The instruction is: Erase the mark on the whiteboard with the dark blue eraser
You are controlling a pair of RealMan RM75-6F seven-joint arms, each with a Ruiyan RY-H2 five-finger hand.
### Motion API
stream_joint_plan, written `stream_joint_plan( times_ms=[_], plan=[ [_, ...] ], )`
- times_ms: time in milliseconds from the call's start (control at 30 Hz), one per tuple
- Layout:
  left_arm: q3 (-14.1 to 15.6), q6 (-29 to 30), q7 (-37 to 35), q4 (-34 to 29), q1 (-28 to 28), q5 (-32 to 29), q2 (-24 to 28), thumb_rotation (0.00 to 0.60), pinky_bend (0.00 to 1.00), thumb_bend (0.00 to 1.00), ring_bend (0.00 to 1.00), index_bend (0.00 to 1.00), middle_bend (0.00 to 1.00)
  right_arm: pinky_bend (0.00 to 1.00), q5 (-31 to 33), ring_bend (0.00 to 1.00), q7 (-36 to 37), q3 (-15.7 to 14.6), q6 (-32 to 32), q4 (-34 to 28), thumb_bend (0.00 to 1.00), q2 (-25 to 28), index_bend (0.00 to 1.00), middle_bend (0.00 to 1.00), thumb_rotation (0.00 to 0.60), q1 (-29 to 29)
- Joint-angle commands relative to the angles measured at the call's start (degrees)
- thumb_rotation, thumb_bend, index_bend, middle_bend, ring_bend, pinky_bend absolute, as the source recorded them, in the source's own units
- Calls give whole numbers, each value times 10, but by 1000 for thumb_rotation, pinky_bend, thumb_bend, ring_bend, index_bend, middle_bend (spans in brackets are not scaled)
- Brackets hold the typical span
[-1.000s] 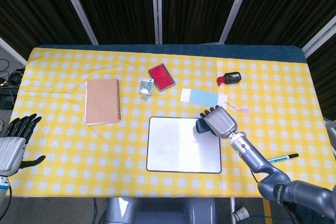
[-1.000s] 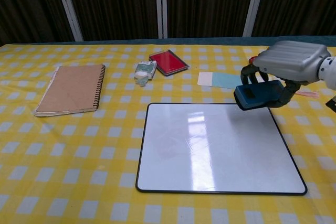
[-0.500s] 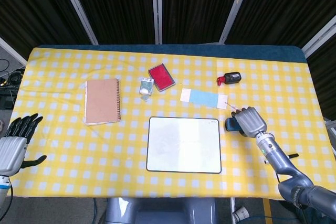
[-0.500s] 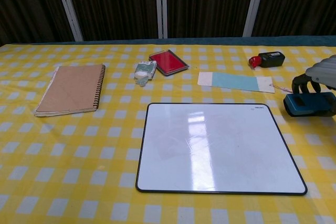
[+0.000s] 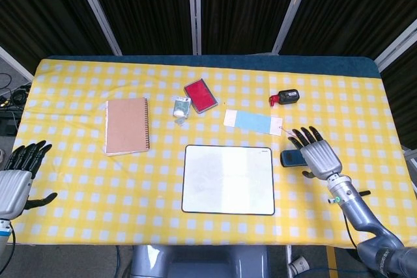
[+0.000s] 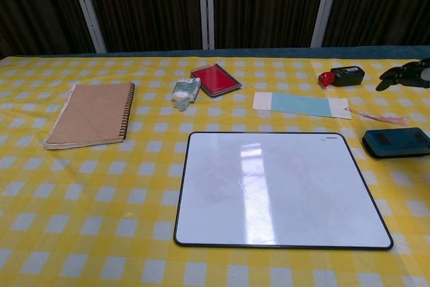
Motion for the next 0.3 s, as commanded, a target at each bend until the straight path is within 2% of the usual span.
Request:
stream_joint_plan(
  times_ms=[33, 67, 100, 300],
  plan=[
    [-2, 8, 0, 2, 3, 4, -2, 600, 0, 0, 0, 0, 0, 17, -30, 0, 24, -2, 69, -64, 0, 52, 141, 28, 600, -39],
    [-2, 14, -10, 2, 6, 7, 2, 600, 0, 0, 0, 0, 0, 9, -44, 0, 42, -7, 128, -97, 0, 82, 137, 19, 600, -73],
    [-1, 16, -16, 3, 7, 9, 4, 600, 0, 0, 0, 0, 0, 1, -56, 0, 51, -13, 154, -109, 0, 94, 128, 8, 600, -89],
    [0, 30, -33, 11, 15, 17, 6, 600, 0, 0, 0, 0, 0, 0, -88, 0, 88, -23, 256, -110, 0, 107, 85, 0, 600, -154]
  ],
)
